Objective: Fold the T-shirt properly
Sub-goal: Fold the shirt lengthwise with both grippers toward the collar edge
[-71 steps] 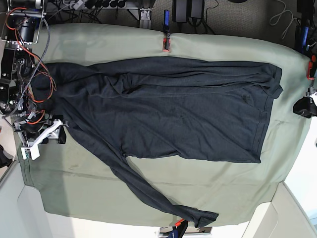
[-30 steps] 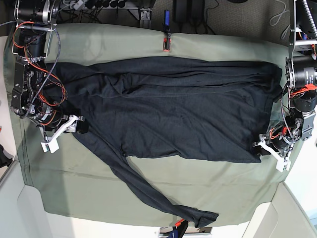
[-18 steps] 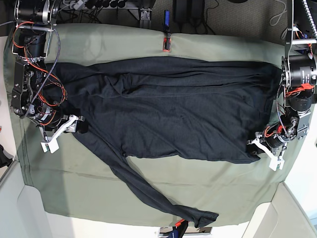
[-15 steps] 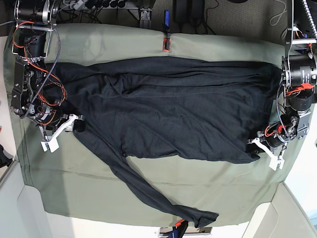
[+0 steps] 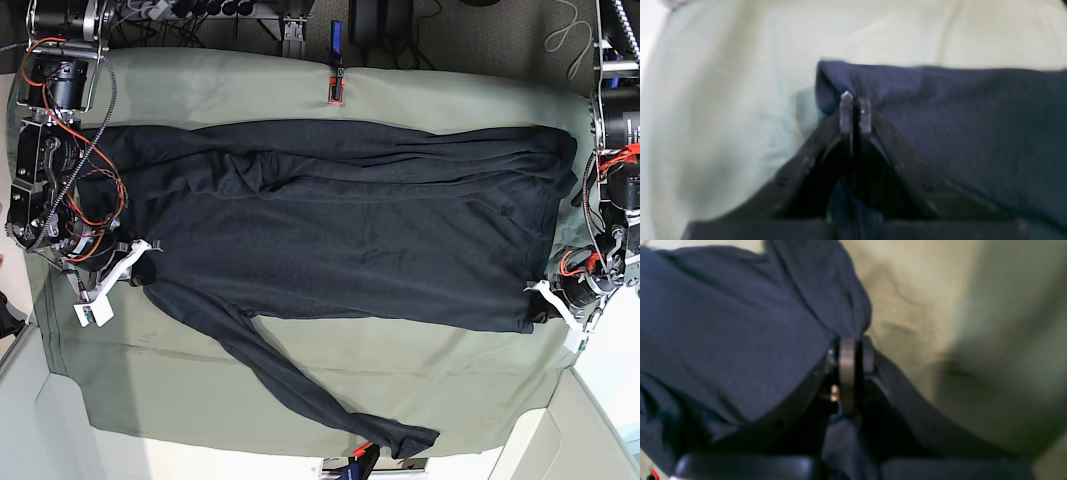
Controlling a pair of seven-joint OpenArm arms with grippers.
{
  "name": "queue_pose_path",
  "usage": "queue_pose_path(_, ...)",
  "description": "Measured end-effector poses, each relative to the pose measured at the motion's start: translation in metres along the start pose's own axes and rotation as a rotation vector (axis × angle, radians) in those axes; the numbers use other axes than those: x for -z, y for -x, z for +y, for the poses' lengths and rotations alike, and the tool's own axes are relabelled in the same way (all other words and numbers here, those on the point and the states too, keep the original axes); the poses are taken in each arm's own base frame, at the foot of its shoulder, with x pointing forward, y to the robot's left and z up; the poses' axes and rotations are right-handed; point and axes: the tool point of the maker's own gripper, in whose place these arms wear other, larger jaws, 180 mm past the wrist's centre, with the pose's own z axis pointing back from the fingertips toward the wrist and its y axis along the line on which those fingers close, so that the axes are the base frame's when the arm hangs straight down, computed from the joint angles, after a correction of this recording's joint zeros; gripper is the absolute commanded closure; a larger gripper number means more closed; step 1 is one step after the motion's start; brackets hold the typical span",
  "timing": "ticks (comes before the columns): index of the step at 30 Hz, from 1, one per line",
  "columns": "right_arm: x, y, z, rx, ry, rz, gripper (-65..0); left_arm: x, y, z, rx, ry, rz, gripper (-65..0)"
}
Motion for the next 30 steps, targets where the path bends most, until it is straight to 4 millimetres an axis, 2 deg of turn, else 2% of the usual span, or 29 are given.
queue_pose_path(4,-0.007,0.012,0.005,-0.02,0.008,0.006,0.0,-0.017,0.02,-0.001,0.094,0.007,0.025,0.0)
queue_pose_path(9,-0.022,0.025,0.014,-0.056,0.016,-0.004,0.0,-0.044,0.028,-0.014,0.256,0.042,0.031,0.0)
queue_pose_path(11,-0.032,0.033,0.012,-0.069,0.033,-0.005,0.0,-0.055,0.035,-0.02,0.321,0.053,0.045,0.0)
queue_pose_path(15,-0.052,0.051,0.003,-0.083,0.072,0.01,0.0,-0.075,0.047,-0.013,0.426,-0.017,0.076,0.0)
queue_pose_path(20,-0.069,0.06,0.0,-0.058,0.064,-0.018,0.0,-0.101,0.047,-0.015,0.442,-0.04,0.031,0.0)
queue_pose_path(24,-0.074,0.074,-0.005,-0.044,0.072,0.008,0.0,-0.116,0.062,-0.028,0.469,0.005,0.062,0.0)
queue_pose_path(27,-0.074,0.073,-0.005,-0.044,0.071,0.013,0.0,-0.121,0.073,-0.037,0.496,0.034,0.101,0.0)
queue_pose_path(30,-0.074,0.08,-0.005,-0.042,0.071,0.046,0.0,-0.125,0.094,-0.044,0.492,0.062,0.144,0.0)
